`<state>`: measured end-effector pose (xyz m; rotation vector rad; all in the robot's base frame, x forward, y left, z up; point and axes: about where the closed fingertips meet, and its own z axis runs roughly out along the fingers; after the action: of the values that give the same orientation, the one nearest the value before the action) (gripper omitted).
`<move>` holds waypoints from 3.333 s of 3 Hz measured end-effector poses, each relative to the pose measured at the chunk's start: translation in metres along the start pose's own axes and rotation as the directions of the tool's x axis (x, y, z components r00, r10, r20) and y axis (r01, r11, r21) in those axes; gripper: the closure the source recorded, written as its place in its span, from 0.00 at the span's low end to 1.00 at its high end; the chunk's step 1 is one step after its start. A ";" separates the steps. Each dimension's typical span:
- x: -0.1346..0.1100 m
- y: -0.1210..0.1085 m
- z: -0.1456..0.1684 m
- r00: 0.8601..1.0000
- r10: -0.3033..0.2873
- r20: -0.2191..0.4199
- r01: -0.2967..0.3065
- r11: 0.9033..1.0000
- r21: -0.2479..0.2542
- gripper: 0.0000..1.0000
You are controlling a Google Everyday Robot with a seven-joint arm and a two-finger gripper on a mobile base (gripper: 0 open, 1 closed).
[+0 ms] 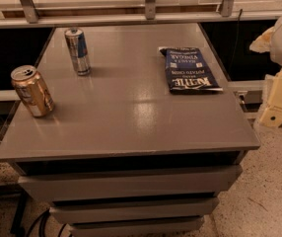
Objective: Move blue chip bag near redbull can
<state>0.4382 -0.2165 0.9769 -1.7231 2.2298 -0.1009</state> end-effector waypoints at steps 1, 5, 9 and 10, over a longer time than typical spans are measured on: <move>0.000 0.000 0.000 1.000 0.000 0.000 0.000 1.000 0.000 0.00; -0.033 -0.045 0.055 0.996 -0.044 0.082 0.042 0.999 0.027 0.00; -0.056 -0.093 0.123 0.997 -0.042 0.057 0.036 0.994 0.104 0.00; -0.058 -0.104 0.137 0.999 -0.035 0.037 0.030 0.991 0.132 0.00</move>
Offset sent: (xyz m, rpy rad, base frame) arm 0.0252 0.0042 -0.0091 0.0838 -0.0420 0.0220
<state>0.5881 -0.1700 0.8856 -1.6769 2.1179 -0.2151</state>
